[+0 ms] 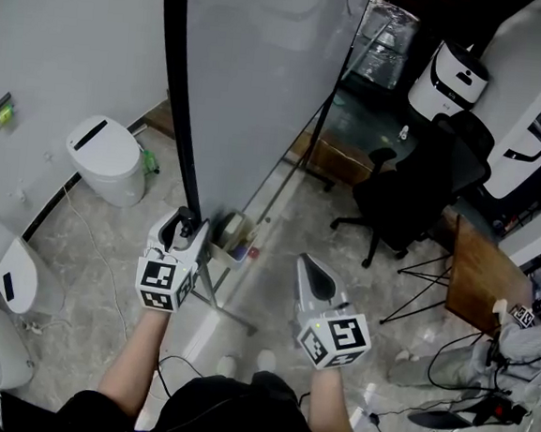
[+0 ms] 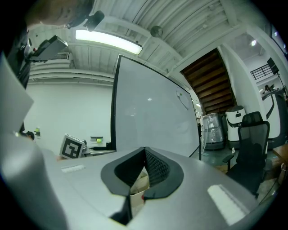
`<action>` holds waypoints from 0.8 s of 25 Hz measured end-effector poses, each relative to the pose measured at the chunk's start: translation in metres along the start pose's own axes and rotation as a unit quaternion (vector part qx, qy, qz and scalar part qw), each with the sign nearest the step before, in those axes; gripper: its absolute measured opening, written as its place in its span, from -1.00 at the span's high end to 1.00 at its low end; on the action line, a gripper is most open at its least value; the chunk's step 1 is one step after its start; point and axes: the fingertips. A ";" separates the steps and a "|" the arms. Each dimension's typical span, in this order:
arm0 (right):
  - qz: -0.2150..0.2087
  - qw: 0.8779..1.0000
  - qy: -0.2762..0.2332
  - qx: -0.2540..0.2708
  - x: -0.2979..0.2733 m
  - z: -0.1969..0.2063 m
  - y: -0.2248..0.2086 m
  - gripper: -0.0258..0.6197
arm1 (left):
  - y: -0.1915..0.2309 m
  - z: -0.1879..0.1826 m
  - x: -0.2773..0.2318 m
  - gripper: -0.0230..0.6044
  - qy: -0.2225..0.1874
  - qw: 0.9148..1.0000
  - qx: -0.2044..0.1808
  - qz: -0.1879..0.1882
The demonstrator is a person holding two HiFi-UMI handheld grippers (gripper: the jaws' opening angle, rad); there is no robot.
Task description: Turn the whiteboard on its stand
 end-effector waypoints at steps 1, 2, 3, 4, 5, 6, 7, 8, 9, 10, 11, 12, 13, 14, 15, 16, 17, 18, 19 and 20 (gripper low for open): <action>0.000 1.000 0.000 0.000 0.000 0.000 0.000 0.90 | -0.001 0.000 0.001 0.15 0.000 1.000 0.000 0.002; 0.000 1.000 0.000 0.000 0.000 0.000 0.001 0.90 | -0.001 0.001 0.002 0.12 0.001 1.000 -0.001 0.003; -0.001 1.000 0.000 0.001 0.000 0.000 0.001 0.90 | 0.000 0.002 0.003 0.11 0.002 1.000 -0.002 0.003; -0.002 1.000 0.001 0.001 -0.001 -0.001 0.002 0.90 | 0.002 0.003 0.005 0.09 0.004 1.000 -0.003 0.001; -0.004 1.000 0.002 0.002 -0.001 -0.001 0.003 0.90 | 0.003 0.004 0.007 0.08 0.005 1.000 -0.002 -0.002; -0.007 1.000 0.002 0.003 -0.001 -0.002 0.004 0.90 | 0.005 0.005 0.010 0.07 0.007 1.000 -0.001 -0.006; -0.010 1.000 0.002 0.004 -0.001 -0.004 0.004 0.90 | 0.006 0.006 0.014 0.06 0.009 1.000 0.000 -0.009; -0.013 1.000 0.001 0.005 0.000 -0.005 0.004 0.90 | 0.007 0.006 0.019 0.06 0.010 1.000 0.001 -0.013; -0.016 1.000 0.001 0.006 0.000 -0.007 0.003 0.90 | 0.008 0.006 0.024 0.05 0.010 1.000 0.002 -0.016; -0.020 1.000 0.000 0.007 0.001 -0.008 0.002 0.90 | 0.009 0.005 0.028 0.05 0.010 1.000 0.003 -0.021; -0.024 1.000 0.000 0.007 0.001 -0.009 0.001 0.90 | 0.010 0.005 0.032 0.05 0.010 1.000 0.003 -0.026; -0.028 1.000 -0.001 0.007 0.000 -0.010 0.001 0.90 | 0.012 0.005 0.036 0.05 0.011 0.999 0.004 -0.031; -0.031 0.999 -0.001 0.007 0.000 -0.011 0.000 0.90 | 0.014 0.005 0.040 0.05 0.011 0.999 0.004 -0.037; -0.036 0.999 -0.001 0.007 0.000 -0.012 0.000 0.90 | 0.015 0.004 0.043 0.06 0.012 0.999 0.003 -0.042; -0.040 0.999 -0.002 0.006 0.001 -0.014 0.000 0.90 | 0.016 0.001 0.047 0.06 0.012 0.999 0.003 -0.047; -0.044 0.999 -0.002 0.007 0.002 -0.017 0.000 0.90 | 0.017 -0.002 0.051 0.07 0.010 0.999 0.003 -0.051; -0.048 0.999 -0.003 0.007 0.003 -0.019 -0.001 0.90 | 0.016 -0.007 0.056 0.10 0.007 0.998 0.003 -0.055; -0.051 0.999 -0.004 0.008 0.006 -0.022 -0.003 0.90 | 0.015 -0.013 0.060 0.13 0.002 0.998 0.003 -0.059; -0.054 0.999 -0.004 0.008 0.009 -0.024 -0.005 0.90 | 0.012 -0.018 0.063 0.15 -0.004 0.998 0.004 -0.062; -0.055 0.998 -0.005 0.008 0.013 -0.025 -0.008 0.90 | 0.009 -0.023 0.066 0.18 -0.009 0.998 0.006 -0.065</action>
Point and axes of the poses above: the fingertips, and each gripper's own axes: x backward along the fingers, y to its left, z out of its underside, and after that the axes turned 13 degrees about -z, right-handed
